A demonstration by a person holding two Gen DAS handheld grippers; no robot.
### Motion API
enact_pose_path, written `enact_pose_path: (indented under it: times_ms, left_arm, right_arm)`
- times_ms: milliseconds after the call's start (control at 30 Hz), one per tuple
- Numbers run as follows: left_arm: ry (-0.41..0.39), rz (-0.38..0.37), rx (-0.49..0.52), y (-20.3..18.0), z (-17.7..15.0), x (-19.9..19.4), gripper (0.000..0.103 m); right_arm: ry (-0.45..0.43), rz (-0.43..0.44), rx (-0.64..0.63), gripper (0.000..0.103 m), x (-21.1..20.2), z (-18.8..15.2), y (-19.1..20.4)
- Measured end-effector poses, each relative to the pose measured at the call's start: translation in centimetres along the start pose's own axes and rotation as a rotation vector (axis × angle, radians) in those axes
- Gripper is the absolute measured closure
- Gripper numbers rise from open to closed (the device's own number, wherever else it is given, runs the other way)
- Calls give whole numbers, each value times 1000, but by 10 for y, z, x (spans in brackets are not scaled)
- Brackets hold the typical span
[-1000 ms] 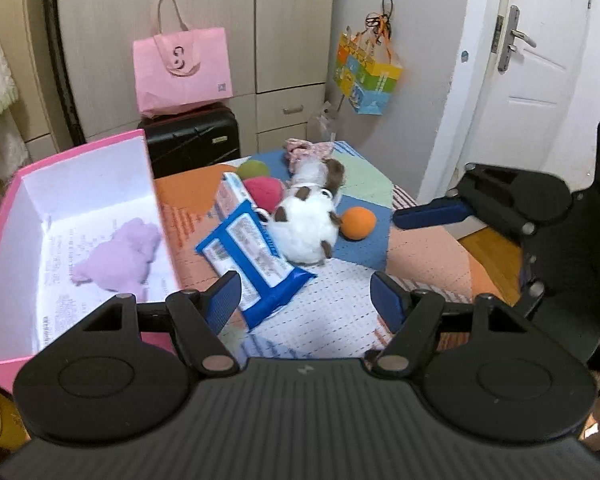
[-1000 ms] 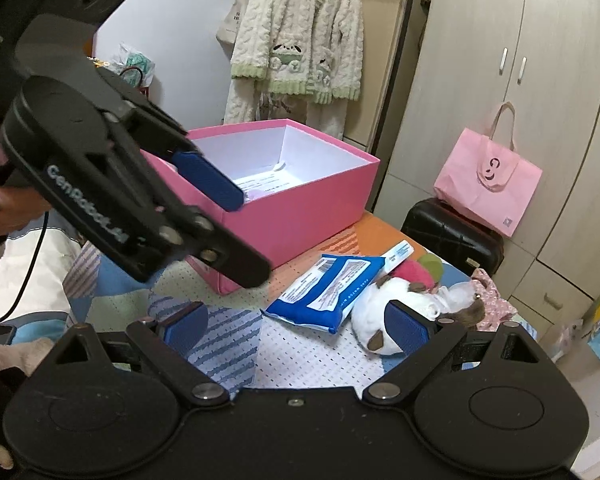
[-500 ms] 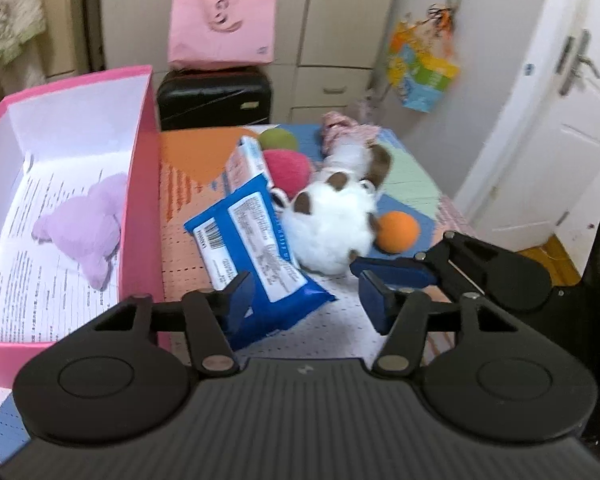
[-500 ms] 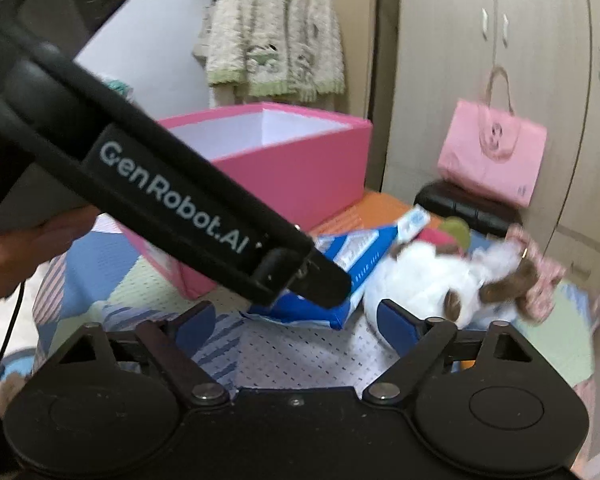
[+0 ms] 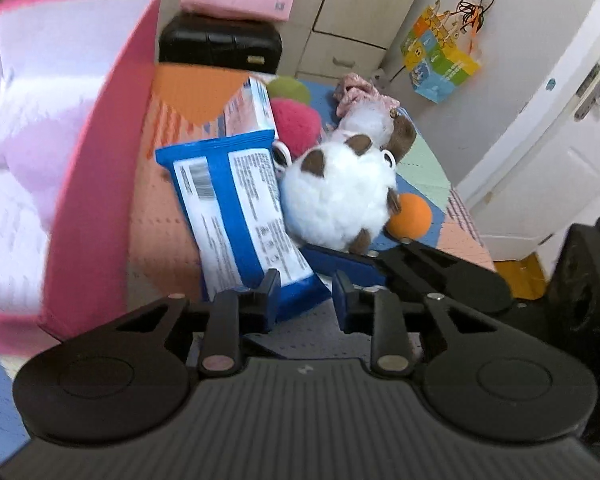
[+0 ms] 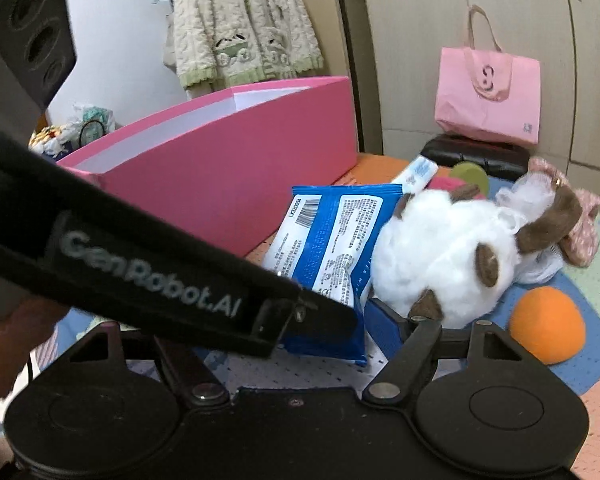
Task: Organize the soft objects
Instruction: 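Move the right tool to the blue snack packet and grasp it, then lift the blue snack packet with the right tool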
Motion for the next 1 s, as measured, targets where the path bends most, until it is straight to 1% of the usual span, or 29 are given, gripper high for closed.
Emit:
enact_pose_path:
  times_ms: [33, 100, 233, 333, 400, 467, 633, 700, 833, 867, 900, 967, 1000]
  left_arm:
    - [0, 0, -9, 1, -1, 1, 77]
    - [-10, 0, -11, 2, -2, 0, 77]
    - [-11, -9, -15, 1, -2, -1, 77]
    - [-47, 4, -2, 1, -4, -7, 77]
    - [-91, 22, 3, 3, -4, -12, 76]
    - [-124, 45, 19, 3, -6, -16, 76]
    - [-143, 65, 36, 5, -10, -23, 72]
    - [-140, 66, 39, 5, -13, -24, 62]
    - [-146, 76, 25, 6, -23, -24, 53]
    - [-151, 82, 25, 5, -25, -24, 46]
    - [-157, 96, 23, 5, -27, -25, 33]
    - [-174, 115, 21, 7, -31, -25, 26]
    - [-175, 117, 15, 9, -32, -24, 26]
  right_arm:
    - [3, -3, 8, 25, 2, -1, 0]
    - [2, -21, -1, 31, 1, -1, 1]
    - [11, -29, -16, 48, -2, -2, 4]
    - [6, -34, -38, 54, -5, -3, 6]
    - [2, -38, -50, 58, -8, -4, 7]
    - [3, -34, -46, 59, -11, -5, 8]
    - [24, -15, -61, 60, -25, -11, 18]
    - [33, 0, -60, 60, -31, -13, 20]
    - [46, 13, -76, 59, -37, -17, 19]
    - [50, 17, -78, 59, -39, -17, 18]
    - [56, 26, -81, 59, -40, -18, 17]
    - [64, 48, -93, 59, -44, -20, 16]
    - [65, 59, -101, 59, -46, -21, 15]
Point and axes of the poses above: each gripper's, at about its wrist camera, not at the fingertips, and x roughly the way its jaws point, y to its left, z to its top, the point moved 3 cm from there along x, roughly the way its jaws point, and after that the axes turned 13 degrees about -x, right-handed, at the moved point
